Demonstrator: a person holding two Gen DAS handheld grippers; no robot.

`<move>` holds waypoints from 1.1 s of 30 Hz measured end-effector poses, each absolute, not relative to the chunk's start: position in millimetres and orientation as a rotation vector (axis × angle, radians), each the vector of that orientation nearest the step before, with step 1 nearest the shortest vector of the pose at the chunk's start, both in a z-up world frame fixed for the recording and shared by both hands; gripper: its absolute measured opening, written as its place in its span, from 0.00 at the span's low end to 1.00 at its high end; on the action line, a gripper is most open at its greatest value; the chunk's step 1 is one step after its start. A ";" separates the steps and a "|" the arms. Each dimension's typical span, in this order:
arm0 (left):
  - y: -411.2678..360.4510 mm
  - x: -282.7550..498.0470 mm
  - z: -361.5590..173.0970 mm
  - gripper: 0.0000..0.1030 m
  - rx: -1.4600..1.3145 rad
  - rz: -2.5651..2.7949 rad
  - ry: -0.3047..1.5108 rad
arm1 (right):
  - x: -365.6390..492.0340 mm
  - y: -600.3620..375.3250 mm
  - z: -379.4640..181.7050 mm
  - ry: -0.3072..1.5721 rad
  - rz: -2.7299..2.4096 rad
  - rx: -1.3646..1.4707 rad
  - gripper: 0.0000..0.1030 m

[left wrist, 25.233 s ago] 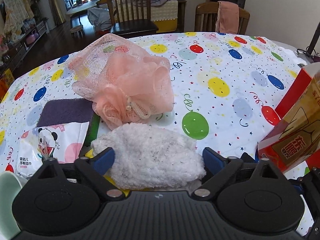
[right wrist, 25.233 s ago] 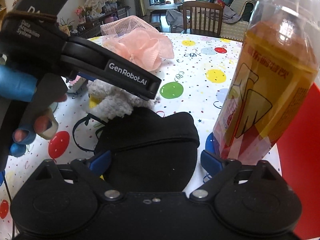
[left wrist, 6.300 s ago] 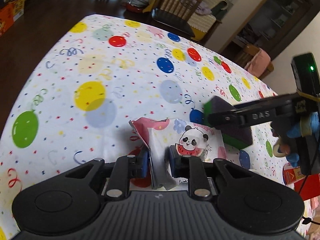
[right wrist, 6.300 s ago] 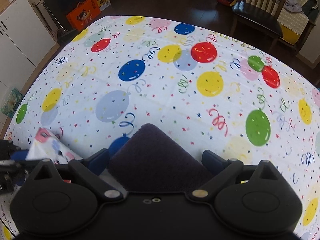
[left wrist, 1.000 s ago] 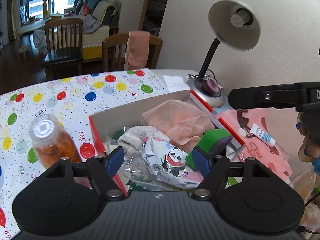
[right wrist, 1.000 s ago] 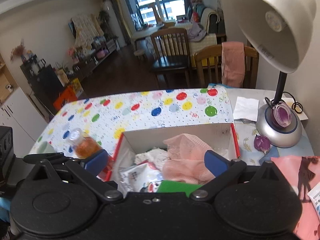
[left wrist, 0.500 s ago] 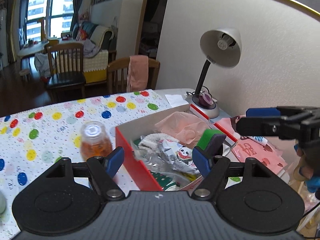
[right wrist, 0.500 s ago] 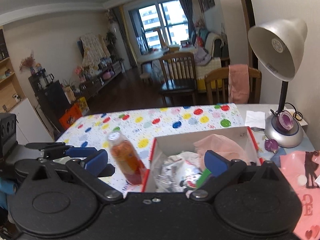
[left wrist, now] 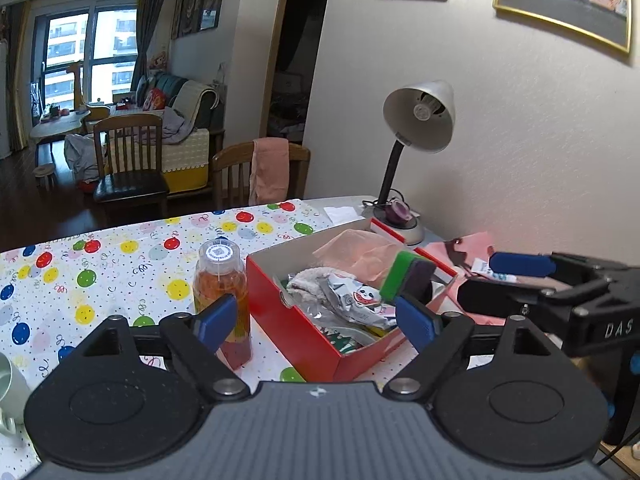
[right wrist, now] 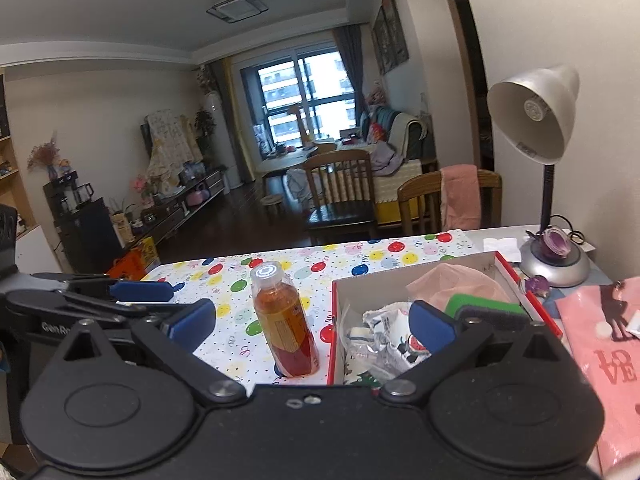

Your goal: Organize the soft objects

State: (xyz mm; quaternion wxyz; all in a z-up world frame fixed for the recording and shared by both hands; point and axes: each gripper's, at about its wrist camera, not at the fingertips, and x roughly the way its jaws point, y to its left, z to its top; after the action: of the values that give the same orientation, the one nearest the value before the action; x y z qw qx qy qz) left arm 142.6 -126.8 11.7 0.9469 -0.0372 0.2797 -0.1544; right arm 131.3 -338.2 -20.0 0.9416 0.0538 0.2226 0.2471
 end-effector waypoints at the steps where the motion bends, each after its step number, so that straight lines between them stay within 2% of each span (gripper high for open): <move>1: -125.2 139.6 11.9 0.84 -0.081 -0.319 0.567 | 127.3 -336.1 -20.1 0.450 0.501 0.114 1.00; 7: -114.2 125.6 11.5 0.87 -0.105 -0.307 0.564 | 105.0 -326.1 -18.6 0.430 0.487 0.119 1.00; 10: -109.5 119.7 10.6 1.00 -0.116 -0.292 0.555 | 98.4 -324.1 -18.6 0.428 0.480 0.116 1.00; 33: -99.2 81.4 14.7 1.00 -0.117 -0.240 0.476 | 84.8 -307.6 -19.6 0.401 0.493 0.090 1.00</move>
State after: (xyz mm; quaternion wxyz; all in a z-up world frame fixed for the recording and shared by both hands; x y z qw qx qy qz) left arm 81.4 -99.2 14.7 0.9629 -0.0580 0.2352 -0.1185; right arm 84.8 -307.6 -19.6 0.9490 0.0440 0.1972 0.2422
